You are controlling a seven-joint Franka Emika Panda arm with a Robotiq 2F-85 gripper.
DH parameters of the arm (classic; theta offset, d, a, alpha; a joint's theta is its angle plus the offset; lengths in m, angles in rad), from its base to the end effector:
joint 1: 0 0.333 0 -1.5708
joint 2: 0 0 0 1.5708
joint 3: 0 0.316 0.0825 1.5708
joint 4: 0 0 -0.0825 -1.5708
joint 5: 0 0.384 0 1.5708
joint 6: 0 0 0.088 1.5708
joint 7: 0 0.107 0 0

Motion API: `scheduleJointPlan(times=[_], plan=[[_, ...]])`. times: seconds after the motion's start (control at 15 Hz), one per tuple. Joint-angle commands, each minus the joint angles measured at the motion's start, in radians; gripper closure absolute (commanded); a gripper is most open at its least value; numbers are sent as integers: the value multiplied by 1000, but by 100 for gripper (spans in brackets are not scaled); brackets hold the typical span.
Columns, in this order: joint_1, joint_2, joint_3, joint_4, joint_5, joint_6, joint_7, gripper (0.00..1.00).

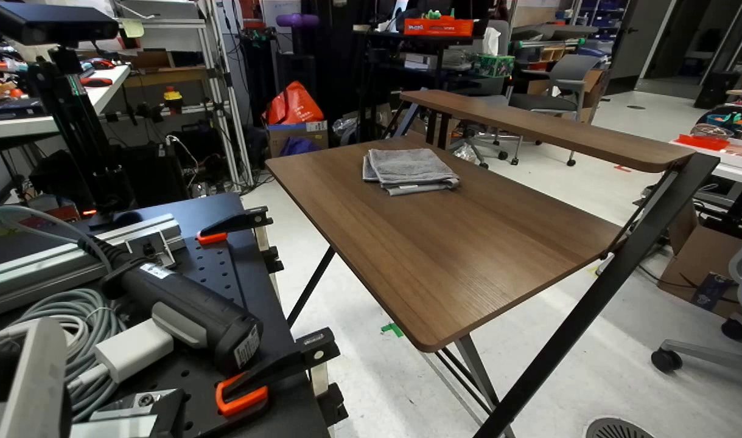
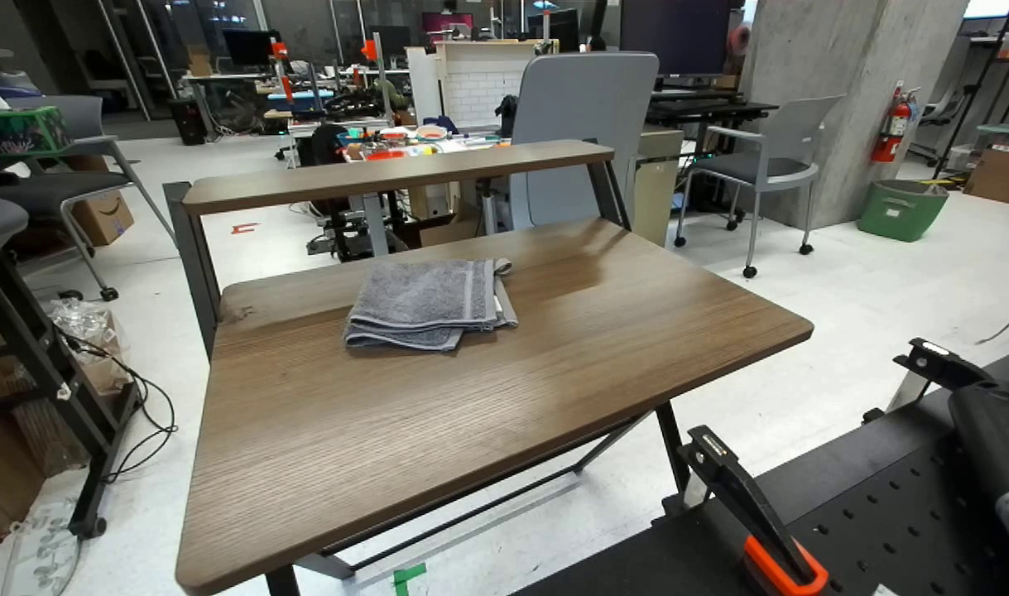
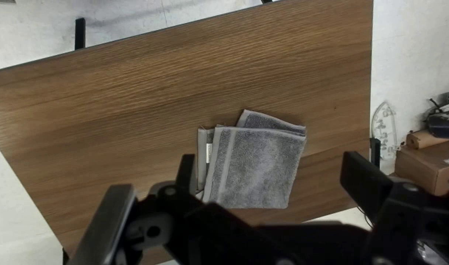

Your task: Move the towel to the right front corner

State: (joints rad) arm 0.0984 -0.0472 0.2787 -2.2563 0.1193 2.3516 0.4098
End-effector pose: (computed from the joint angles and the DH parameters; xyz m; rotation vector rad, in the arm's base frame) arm 0.4896 0.1964 0.3957 -3.0076 0.1658 -0.1517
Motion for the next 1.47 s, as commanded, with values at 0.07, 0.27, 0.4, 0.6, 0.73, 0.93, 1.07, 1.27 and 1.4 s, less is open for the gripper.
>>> scheduleJointPlan(times=[0.07,0.27,0.4,0.6,0.73,0.93,1.07,1.27,1.4], plan=[[69,322,-42,258,-129,22,104,0],[147,501,-99,435,-184,4,158,0],[200,606,-143,547,-198,-7,180,0],[257,749,-197,708,-190,-26,200,0],[279,828,-222,791,-180,-32,207,0],[296,926,-248,894,-170,-53,218,0],[298,977,-255,948,-164,-77,219,0],[294,1036,-257,1004,-155,-111,220,0],[293,1067,-259,1032,-155,-132,222,0]])
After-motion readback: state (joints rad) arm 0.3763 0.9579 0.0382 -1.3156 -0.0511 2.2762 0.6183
